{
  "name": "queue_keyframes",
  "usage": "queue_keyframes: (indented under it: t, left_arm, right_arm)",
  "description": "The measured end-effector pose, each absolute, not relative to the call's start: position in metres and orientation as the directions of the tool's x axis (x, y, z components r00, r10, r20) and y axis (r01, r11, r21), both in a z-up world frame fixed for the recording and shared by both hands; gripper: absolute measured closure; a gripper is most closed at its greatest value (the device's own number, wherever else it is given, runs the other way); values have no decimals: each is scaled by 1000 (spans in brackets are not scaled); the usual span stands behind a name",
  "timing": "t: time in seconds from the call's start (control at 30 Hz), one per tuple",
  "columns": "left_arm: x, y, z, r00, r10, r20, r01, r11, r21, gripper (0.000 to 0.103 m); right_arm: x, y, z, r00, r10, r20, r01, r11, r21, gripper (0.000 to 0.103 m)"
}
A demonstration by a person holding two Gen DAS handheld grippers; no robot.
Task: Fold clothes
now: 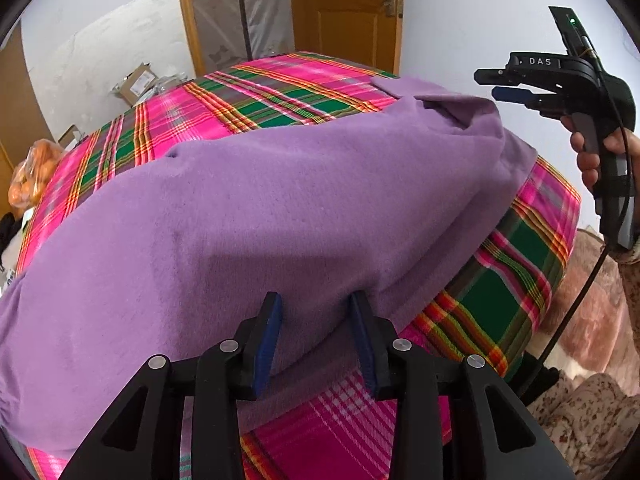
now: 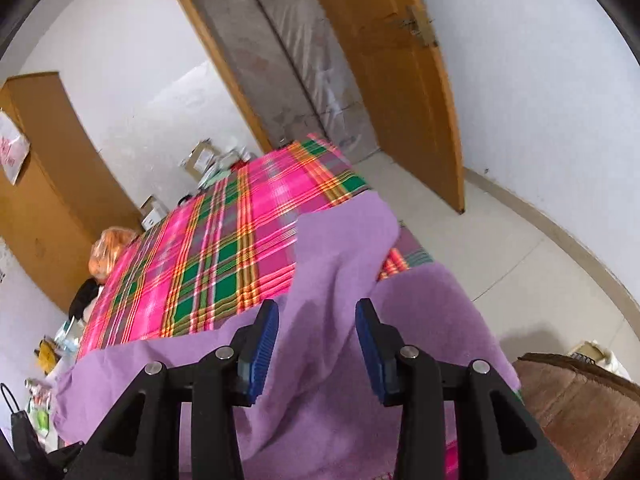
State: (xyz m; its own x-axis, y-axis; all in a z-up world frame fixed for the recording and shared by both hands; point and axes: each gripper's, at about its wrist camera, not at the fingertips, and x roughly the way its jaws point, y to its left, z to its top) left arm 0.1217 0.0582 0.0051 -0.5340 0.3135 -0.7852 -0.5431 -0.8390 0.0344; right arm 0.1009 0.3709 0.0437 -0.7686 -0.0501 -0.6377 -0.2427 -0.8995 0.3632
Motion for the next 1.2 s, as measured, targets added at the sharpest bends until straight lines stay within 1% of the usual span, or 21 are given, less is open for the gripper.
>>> queue_keyframes:
  t: [0.07,0.13,0.23,0.43,0.47,0.53,0.57,0.6,0.63,0.67,0.77,0.83,0.9,1.03,1.13,1.2]
  left_arm:
    - [121,59,5,-534,313,-785,-540,-841,32,66]
    - [120,59,5,-535,314,-784,-537,-843,29,66]
    - [120,59,5,-537,317,-782,-533,-846,23,67]
    - [117,61,5,-541,311,-782,-523,-852,23,67]
    - [116,62,5,-542,309,-782,-522,-853,24,67]
    - [115,62,5,-544,309,-780,-517,-856,22,67]
    - [115,62,6,-545,309,-779,-513,-858,18,70]
    - [115,62,6,-547,310,-778,-512,-859,18,71]
    - [115,62,6,-548,311,-777,-512,-859,17,79]
    - [115,63,7,-548,315,-775,-513,-858,15,90]
    - [116,62,10,-551,326,-769,-512,-859,3,97]
    - [116,58,14,-562,338,-755,-500,-866,-15,98]
    - [116,53,21,-577,351,-737,-485,-874,-37,99]
    - [123,47,39,-622,371,-690,-471,-881,-50,99]
    - [132,47,49,-636,386,-669,-486,-873,-41,99]
    - [137,48,50,-634,391,-667,-498,-867,-35,99]
  right_arm:
    - [87,365,38,-732,-63,-678,-217,-922,320,61]
    - [75,355,33,-705,-28,-709,-202,-950,238,61]
    - [64,339,29,-688,49,-724,-176,-979,102,61]
    - [46,327,19,-614,175,-770,-159,-982,-97,61]
    - [43,325,17,-601,197,-774,-154,-979,-130,65]
    - [41,332,14,-596,195,-779,-168,-979,-117,77]
    - [42,336,14,-596,189,-780,-179,-979,-101,87]
    - [44,340,14,-608,179,-774,-183,-980,-83,91]
    - [46,344,15,-622,165,-766,-186,-981,-60,92]
    - [49,349,17,-636,151,-757,-189,-981,-37,97]
    - [55,360,25,-677,125,-725,-217,-976,34,97]
    - [62,368,33,-716,100,-691,-232,-968,99,98]
    - [71,377,41,-757,79,-648,-241,-956,165,98]
    - [89,382,57,-821,95,-564,-255,-943,212,98]
    - [107,385,66,-847,100,-522,-263,-932,249,98]
    - [115,385,66,-851,101,-515,-272,-924,269,98]
